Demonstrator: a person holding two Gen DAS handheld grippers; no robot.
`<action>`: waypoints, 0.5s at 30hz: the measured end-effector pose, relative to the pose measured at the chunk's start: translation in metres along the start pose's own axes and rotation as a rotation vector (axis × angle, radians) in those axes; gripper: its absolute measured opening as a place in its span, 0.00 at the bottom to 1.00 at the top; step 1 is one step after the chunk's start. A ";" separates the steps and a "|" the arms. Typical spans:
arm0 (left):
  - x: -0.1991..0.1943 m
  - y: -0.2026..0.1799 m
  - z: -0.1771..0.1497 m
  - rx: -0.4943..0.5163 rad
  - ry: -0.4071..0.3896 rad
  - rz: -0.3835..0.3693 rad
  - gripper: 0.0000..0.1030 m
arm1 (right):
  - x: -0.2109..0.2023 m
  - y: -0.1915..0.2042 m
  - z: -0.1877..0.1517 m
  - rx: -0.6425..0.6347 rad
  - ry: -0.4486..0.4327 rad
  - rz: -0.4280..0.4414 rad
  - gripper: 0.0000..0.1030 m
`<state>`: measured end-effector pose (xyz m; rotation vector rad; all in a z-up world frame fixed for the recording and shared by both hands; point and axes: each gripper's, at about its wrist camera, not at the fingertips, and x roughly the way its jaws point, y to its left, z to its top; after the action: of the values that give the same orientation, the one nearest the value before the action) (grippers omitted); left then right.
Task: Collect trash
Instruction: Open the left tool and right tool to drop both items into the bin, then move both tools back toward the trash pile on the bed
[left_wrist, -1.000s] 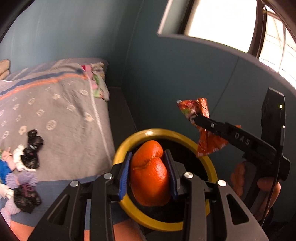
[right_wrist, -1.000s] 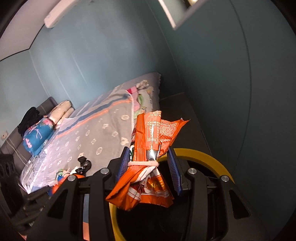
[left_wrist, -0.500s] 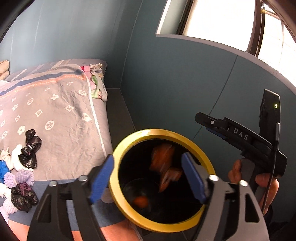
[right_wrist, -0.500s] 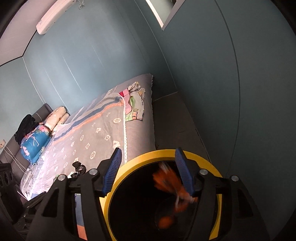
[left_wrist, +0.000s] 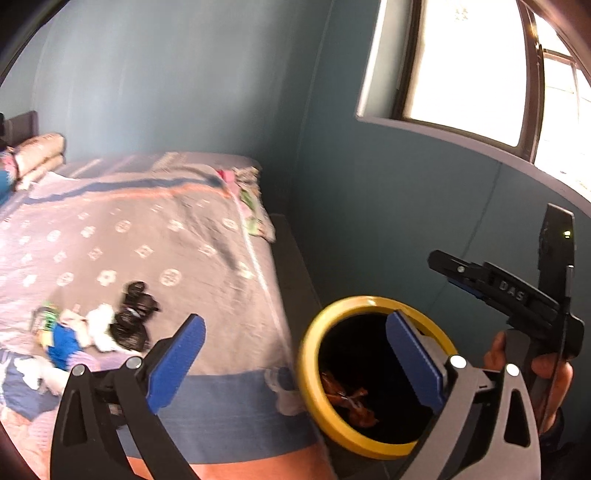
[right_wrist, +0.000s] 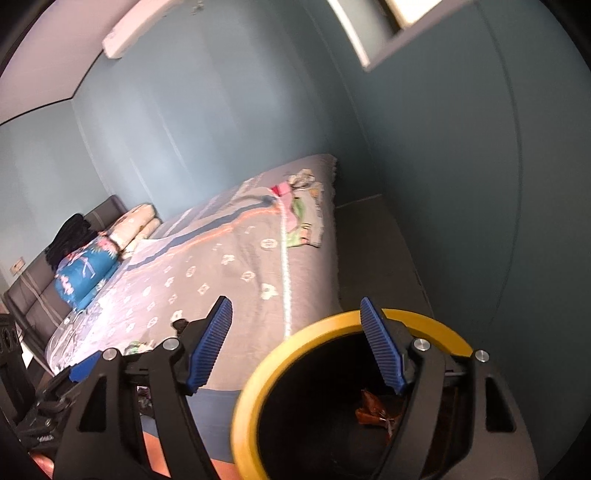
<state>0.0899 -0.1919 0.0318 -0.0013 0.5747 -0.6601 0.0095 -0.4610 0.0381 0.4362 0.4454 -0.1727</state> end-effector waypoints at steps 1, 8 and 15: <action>-0.003 0.004 0.000 0.001 -0.009 0.012 0.92 | 0.001 0.009 0.000 -0.014 0.001 0.016 0.68; -0.034 0.039 0.000 0.000 -0.067 0.114 0.92 | 0.008 0.063 0.001 -0.092 0.017 0.106 0.68; -0.058 0.082 -0.010 -0.033 -0.082 0.210 0.92 | 0.020 0.121 -0.010 -0.172 0.055 0.192 0.68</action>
<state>0.0951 -0.0907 0.0382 0.0007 0.4989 -0.4444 0.0542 -0.3498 0.0662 0.3128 0.4660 0.0636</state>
